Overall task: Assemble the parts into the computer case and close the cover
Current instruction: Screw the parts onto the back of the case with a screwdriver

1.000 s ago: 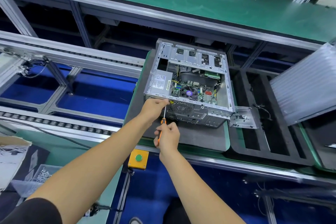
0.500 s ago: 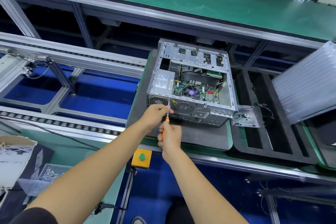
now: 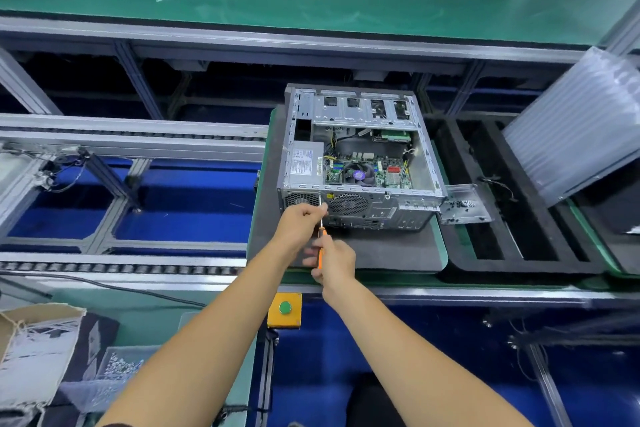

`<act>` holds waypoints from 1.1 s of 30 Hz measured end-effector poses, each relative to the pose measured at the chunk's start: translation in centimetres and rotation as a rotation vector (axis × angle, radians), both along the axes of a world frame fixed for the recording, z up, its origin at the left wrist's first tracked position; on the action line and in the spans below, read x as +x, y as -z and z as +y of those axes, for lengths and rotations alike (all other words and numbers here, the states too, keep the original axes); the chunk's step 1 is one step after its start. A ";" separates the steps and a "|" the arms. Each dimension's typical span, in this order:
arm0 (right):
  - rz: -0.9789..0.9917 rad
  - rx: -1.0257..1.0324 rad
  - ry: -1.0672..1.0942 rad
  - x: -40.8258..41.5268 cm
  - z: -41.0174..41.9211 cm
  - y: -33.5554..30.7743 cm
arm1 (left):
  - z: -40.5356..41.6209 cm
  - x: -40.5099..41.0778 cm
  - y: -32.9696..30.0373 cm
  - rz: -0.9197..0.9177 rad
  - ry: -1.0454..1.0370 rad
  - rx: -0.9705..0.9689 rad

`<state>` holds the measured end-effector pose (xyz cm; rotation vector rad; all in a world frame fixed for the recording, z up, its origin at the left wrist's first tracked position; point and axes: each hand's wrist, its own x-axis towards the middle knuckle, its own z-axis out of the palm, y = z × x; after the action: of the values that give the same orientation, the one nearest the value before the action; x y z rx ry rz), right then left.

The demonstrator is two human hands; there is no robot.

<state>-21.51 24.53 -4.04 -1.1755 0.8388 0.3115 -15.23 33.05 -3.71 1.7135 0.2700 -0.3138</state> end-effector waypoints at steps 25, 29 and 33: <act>0.017 0.051 0.014 0.1 0.5 -1.0 | -0.1 0.9 -0.1 -0.030 0.043 0.115; 0.071 0.275 -0.065 0.4 -1.2 -1.1 | -0.3 1.1 -0.1 -0.039 0.016 0.182; 0.098 0.283 -0.143 0.8 -2.5 -0.8 | -1.0 0.9 -0.7 -0.022 -0.043 0.154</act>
<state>-20.75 22.06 -3.20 -0.9626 0.7681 0.5898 -14.35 32.10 -3.03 1.8589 0.3220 -0.2476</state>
